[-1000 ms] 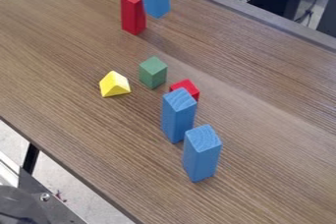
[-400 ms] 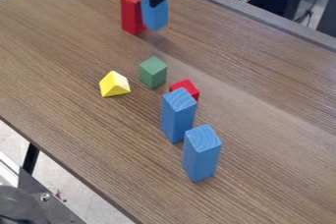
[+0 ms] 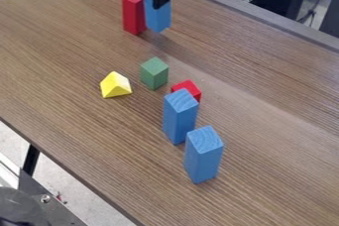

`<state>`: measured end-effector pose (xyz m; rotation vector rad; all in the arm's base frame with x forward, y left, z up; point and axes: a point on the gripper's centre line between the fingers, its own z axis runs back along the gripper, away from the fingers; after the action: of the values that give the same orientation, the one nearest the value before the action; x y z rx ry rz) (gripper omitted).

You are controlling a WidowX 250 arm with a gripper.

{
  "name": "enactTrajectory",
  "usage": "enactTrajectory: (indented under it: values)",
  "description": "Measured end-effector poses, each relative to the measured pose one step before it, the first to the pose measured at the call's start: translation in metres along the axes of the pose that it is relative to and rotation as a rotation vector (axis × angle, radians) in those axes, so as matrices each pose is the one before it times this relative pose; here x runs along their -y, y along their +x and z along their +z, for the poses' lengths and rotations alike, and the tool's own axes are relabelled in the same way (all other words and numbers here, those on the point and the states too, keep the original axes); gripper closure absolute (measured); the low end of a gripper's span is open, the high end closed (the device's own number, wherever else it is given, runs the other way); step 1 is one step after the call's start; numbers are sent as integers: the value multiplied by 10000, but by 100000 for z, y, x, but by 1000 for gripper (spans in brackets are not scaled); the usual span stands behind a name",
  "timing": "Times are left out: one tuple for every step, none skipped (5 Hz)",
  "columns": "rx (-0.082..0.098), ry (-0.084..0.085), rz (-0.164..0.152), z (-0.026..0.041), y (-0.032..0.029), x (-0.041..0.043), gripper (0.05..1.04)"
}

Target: Move the blue block next to the red block

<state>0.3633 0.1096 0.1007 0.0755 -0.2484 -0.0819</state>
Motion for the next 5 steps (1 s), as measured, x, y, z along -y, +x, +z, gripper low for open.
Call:
enactTrajectory:
  values:
    - [-104, 53, 122, -278, -130, -100, 563]
    - [-142, -13, 203, -502, -163, -2, 563]
    - [2, 133, 79, 1, 3, -210, 563]
    - [-117, 11, 38, -620, -158, -17, 563]
    - [59, 21, -24, -83, 131, 123, 563]
